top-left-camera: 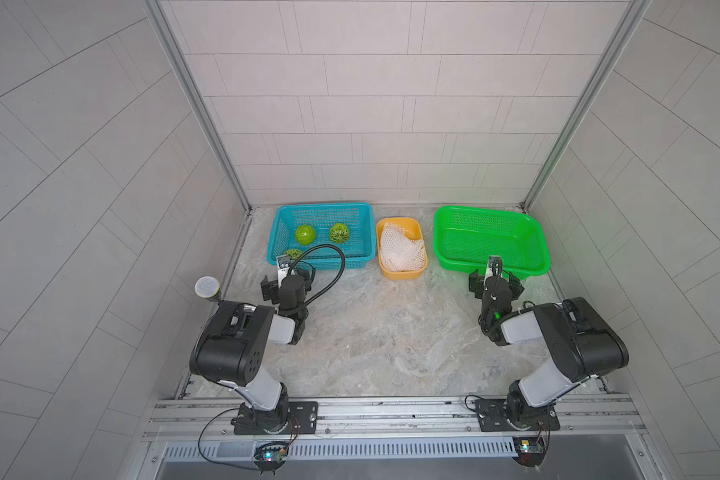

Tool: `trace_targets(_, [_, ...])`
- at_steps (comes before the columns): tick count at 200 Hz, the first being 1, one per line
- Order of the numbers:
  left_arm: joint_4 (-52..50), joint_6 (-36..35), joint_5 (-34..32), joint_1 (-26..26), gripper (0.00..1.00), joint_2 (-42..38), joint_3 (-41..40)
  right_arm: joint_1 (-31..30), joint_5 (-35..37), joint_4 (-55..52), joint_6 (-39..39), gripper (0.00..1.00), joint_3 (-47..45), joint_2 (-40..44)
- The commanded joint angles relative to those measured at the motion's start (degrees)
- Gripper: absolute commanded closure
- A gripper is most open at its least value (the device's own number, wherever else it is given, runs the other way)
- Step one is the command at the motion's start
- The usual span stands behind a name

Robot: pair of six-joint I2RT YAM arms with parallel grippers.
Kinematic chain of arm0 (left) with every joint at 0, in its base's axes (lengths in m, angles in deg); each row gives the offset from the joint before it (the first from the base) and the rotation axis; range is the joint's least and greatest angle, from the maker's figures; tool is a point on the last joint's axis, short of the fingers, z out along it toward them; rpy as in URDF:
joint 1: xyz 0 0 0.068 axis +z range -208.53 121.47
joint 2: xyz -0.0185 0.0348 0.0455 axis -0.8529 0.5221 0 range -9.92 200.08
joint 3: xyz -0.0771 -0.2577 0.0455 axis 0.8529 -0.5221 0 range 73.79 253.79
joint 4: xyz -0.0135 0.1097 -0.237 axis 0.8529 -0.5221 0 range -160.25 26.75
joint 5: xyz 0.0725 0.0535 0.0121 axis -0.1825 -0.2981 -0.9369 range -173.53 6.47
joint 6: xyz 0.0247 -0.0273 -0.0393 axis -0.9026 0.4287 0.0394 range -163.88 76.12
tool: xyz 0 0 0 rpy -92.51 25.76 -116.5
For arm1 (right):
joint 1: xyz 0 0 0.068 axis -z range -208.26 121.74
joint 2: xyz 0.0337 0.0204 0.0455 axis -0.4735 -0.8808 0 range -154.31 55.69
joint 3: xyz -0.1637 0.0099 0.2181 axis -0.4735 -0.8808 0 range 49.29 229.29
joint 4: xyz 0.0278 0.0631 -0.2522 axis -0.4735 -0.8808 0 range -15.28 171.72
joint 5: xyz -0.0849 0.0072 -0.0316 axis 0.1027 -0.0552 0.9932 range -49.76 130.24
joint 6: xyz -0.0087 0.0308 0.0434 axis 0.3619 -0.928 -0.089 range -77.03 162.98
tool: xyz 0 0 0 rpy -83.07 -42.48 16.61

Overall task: Sleeve custard apples in foam nets
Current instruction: Pick up the custard apple from the basket.

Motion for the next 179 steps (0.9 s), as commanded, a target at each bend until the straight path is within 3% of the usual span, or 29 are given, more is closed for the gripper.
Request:
trace_targets(1, [1.48,-0.21,-0.53,-0.32,0.0,0.2,0.32,0.3,-0.32,0.06,-0.07,0.0,0.88,0.63])
trace_targets(179, [1.31,-0.15,-0.45,-0.24,0.0,0.19,0.4,0.28,-0.33,-0.03,-0.06,0.0,0.83,0.69])
